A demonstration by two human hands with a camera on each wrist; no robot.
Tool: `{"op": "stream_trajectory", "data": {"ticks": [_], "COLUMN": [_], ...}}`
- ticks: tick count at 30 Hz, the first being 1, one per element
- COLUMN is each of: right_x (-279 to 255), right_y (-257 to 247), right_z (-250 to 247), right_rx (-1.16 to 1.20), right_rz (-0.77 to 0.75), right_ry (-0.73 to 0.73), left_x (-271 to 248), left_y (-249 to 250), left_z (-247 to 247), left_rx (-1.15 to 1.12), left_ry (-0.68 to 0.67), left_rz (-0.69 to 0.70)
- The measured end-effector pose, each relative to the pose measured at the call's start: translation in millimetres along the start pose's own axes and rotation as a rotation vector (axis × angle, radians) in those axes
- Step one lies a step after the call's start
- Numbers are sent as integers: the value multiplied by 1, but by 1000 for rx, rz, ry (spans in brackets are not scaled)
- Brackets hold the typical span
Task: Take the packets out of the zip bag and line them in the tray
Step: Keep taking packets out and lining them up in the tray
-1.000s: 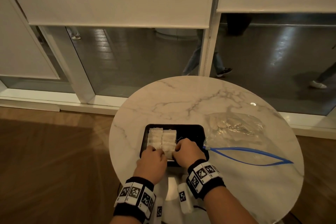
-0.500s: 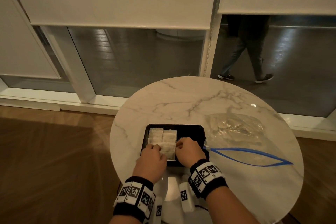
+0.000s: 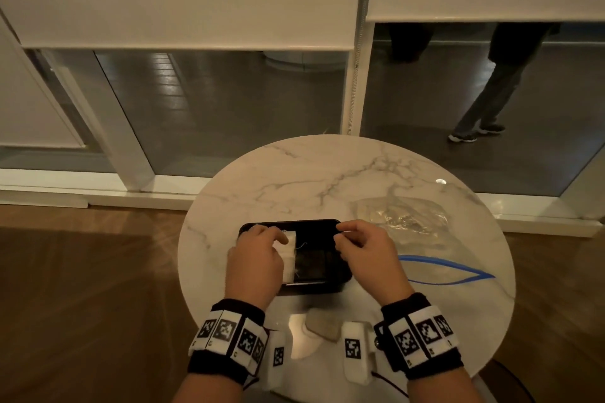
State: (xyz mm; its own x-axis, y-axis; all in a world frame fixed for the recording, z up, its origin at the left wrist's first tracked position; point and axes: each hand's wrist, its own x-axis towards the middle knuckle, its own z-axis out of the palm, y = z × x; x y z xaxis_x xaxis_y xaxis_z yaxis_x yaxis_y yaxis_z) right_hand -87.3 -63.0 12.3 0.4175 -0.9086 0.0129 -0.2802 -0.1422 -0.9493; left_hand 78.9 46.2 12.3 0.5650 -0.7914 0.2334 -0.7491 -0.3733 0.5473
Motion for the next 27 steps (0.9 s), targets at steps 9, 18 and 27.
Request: {"op": "stream_trajectory", "data": {"ticks": [9, 18, 27], "right_x": [-7, -12, -11], "right_y": [12, 30, 53], "right_z": [-82, -95, -89], "right_rx": [-189, -507, -733], "right_rz": [177, 277, 185], "right_ry": [22, -116, -148], "left_x": [-6, 15, 36], "left_y": [83, 112, 119], "left_z": [49, 74, 86], "left_rx": [165, 460, 232], "left_ry": [-371, -525, -435], "left_rz": [287, 426, 352]}}
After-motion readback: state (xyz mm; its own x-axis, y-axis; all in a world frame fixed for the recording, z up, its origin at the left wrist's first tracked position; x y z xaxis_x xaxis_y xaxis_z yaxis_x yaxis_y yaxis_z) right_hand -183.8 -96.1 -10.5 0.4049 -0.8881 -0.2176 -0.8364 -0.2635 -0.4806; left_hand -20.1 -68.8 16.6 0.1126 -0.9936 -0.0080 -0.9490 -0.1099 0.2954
